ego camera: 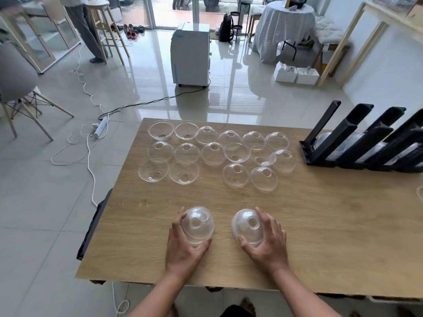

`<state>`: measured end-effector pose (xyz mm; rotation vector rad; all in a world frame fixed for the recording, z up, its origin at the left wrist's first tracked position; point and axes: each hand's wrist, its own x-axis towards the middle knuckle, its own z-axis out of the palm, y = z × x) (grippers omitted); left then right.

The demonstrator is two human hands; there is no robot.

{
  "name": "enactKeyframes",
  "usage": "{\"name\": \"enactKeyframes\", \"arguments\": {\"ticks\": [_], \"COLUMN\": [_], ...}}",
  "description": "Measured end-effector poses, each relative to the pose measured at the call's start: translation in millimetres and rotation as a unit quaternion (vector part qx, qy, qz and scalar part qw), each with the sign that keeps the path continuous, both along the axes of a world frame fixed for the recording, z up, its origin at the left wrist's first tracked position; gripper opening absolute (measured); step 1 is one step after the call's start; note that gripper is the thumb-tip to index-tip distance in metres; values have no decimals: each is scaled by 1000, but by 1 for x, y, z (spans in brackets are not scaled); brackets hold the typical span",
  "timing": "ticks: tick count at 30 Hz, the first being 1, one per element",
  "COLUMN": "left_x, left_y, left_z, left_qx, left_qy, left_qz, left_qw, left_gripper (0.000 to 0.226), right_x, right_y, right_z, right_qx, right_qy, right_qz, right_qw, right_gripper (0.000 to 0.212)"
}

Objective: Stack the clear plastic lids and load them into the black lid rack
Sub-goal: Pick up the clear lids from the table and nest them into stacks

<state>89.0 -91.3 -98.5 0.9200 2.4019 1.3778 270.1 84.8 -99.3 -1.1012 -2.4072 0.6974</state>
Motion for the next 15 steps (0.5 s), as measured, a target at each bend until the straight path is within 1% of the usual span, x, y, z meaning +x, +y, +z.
{"name": "enactKeyframes", "arguments": {"ticks": [5,9,15], "left_x": [1,1,4], "left_y": [-2,1,1], "left_z": [-3,-3,-7], "left_qx": [-29,-35,-64], "left_qy": [37,83,108], "left_qz": [-20,-50,-46], "left_qw": [999,995,991], "left_gripper": [105,100,106], "right_x": [1,0,0], "right_y": [1,2,2], "right_z": [-3,-2,-2], "right_qx": [-2,-10,-14], "right_qy": [3,-2,-5], "right_qz": [5,0,2], "right_qw": [1000,1000,1000], "right_gripper": [95,96,98]}}
